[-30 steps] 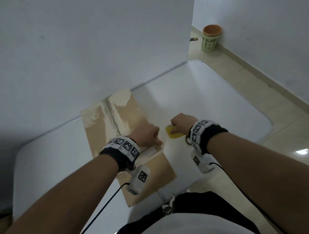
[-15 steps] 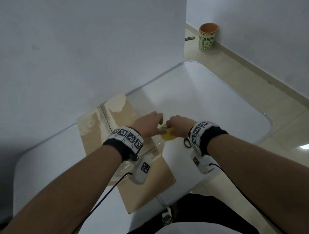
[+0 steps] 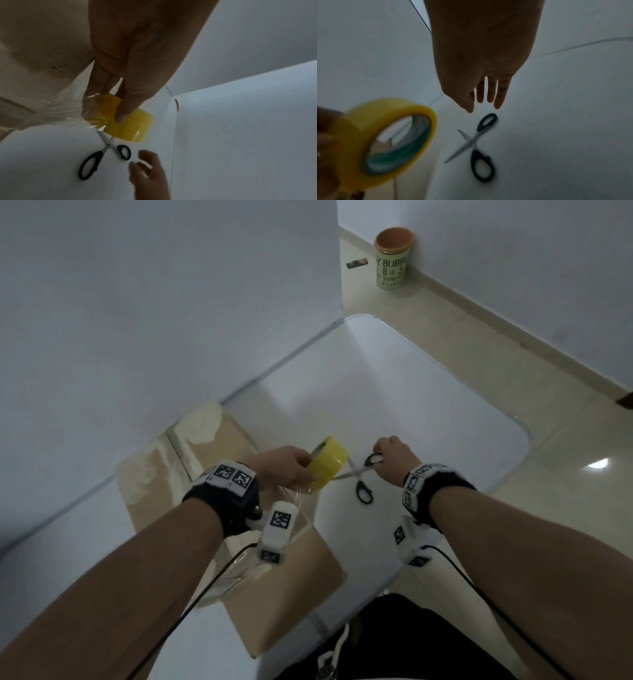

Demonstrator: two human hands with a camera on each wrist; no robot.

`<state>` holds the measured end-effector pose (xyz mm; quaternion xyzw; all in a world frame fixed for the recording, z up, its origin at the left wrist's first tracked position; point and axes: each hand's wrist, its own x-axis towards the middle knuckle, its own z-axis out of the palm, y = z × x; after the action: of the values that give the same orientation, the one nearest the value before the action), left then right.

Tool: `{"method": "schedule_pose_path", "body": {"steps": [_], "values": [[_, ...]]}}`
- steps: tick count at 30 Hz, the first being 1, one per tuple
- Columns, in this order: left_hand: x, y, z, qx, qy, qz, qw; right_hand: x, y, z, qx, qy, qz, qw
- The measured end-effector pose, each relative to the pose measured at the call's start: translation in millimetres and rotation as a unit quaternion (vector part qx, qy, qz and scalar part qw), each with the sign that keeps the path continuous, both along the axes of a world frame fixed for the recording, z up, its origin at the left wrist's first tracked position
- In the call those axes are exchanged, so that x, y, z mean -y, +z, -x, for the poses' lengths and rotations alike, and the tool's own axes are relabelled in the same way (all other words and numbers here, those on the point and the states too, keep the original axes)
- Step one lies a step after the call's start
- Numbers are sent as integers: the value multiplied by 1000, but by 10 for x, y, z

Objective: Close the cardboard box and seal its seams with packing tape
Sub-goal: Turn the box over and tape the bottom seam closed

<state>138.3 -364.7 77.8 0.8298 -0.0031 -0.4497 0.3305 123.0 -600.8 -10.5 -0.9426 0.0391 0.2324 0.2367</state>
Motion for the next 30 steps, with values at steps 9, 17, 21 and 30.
{"method": "schedule_pose_path", "body": {"steps": [9, 17, 21, 30], "values": [[-40, -48, -30, -54, 53, 45, 996, -180, -458, 141, 16, 107, 84, 991], [-37, -21, -14, -74, 84, 78, 991, -218, -369, 217, 27, 118, 126, 985], [1, 11, 2, -64, 65, 68, 993, -92, -205, 179, 10, 83, 133, 988], [-14, 27, 51, -39, 65, 63, 995, -53, -235, 492, -62, -7, 55, 996]]}}
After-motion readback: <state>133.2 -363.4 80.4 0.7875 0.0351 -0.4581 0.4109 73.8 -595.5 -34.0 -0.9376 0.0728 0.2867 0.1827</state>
